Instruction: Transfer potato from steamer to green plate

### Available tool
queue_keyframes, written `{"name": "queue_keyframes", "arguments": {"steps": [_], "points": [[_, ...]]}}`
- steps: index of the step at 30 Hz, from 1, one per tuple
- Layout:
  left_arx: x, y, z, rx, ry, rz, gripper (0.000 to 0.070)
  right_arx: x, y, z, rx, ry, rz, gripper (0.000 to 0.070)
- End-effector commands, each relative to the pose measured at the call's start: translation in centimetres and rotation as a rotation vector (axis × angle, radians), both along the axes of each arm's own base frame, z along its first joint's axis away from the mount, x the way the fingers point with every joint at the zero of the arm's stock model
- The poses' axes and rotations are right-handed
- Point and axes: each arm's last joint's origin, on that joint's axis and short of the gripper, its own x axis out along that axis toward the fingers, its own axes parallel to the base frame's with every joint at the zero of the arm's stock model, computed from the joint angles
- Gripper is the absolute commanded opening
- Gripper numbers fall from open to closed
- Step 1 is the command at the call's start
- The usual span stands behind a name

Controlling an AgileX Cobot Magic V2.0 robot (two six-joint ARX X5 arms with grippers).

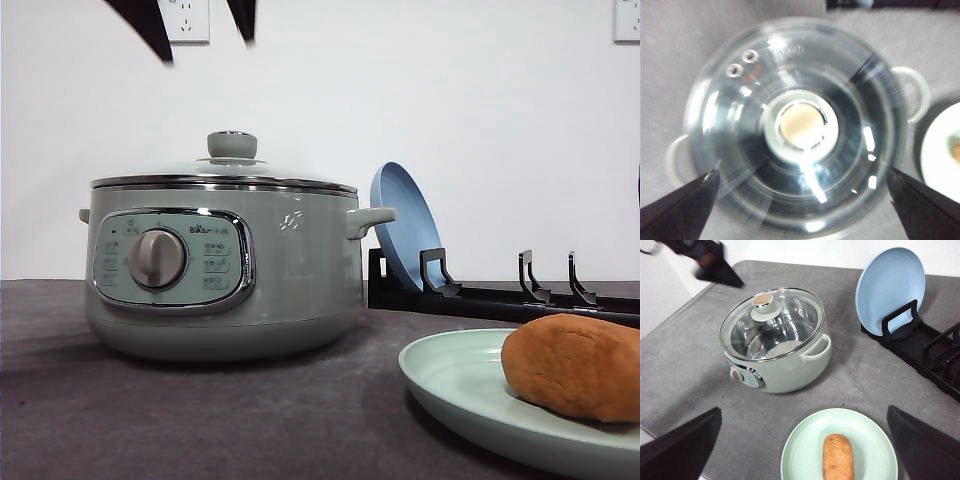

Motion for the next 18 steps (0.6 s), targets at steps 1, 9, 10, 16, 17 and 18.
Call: {"name": "queue_keyframes", "arguments": {"steps": [1, 9, 10, 16, 17, 18], "points": [[-0.7, 0.1, 0.8, -0.017, -0.013, 0.0, 0.07, 0.0, 0.0, 0.4, 0.011, 0.0, 0.0, 0.0694], [-6.0, 3.0, 2.8, -0.08, -0.098, -0.009, 0.07, -0.2, -0.1, -0.1, -0.015, 0.038, 0.001, 0.0694], [-6.7, 3.4, 2.7, -0.087, -0.108, -0.01, 0.07, -0.2, -0.1, -0.1, -0.018, 0.038, 0.001, 0.0694], [-11.1, 5.8, -0.2, -0.157, -0.212, -0.041, 0.07, -0.2, -0.1, -0.1, -0.024, 0.035, 0.004, 0.0694], [-11.9, 6.2, -0.8, -0.171, -0.231, -0.046, 0.07, -0.2, -0.1, -0.1, -0.025, 0.035, 0.005, 0.0694], [-12.6, 6.6, -1.5, -0.184, -0.25, -0.049, 0.07, -0.2, -0.1, -0.1, -0.027, 0.033, 0.007, 0.0694]]}}
